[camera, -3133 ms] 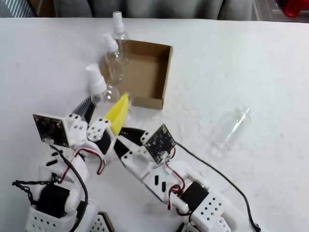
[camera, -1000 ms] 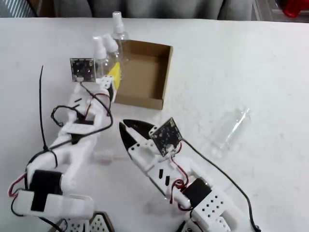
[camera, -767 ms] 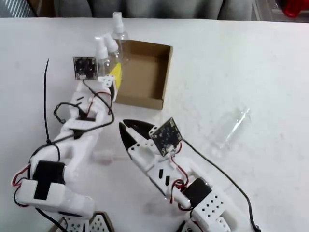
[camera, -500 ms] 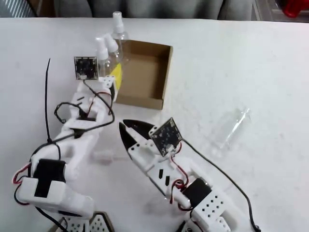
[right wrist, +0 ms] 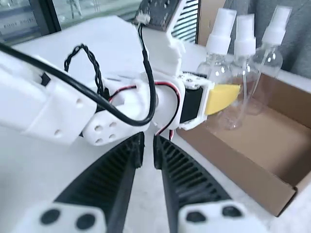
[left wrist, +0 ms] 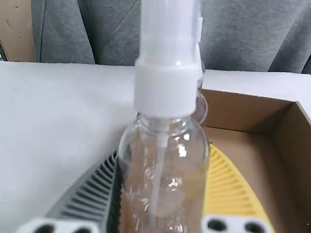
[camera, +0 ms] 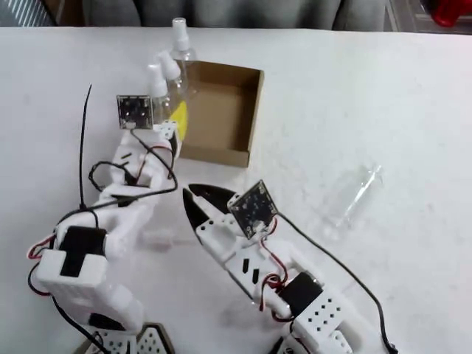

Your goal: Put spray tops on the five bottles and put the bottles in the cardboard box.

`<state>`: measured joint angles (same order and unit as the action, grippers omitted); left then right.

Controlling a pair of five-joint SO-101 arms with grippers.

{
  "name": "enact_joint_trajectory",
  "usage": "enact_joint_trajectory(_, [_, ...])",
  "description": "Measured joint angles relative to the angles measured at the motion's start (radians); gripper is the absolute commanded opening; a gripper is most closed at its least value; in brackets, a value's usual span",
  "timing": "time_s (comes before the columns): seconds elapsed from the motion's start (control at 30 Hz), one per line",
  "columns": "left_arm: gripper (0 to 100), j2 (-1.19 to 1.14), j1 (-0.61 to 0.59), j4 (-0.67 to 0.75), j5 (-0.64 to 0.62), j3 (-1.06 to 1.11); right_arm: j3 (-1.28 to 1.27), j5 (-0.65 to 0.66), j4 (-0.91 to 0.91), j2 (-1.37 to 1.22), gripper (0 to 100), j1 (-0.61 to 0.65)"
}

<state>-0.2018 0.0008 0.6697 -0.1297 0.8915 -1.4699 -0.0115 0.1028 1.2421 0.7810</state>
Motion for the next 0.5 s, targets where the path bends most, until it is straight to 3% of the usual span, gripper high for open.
enact_joint_trajectory(0.5, [2,-0.032,0.0,0.031,0.0,0.0,0.0,0.0,0.0,0.0,1.5,0.0])
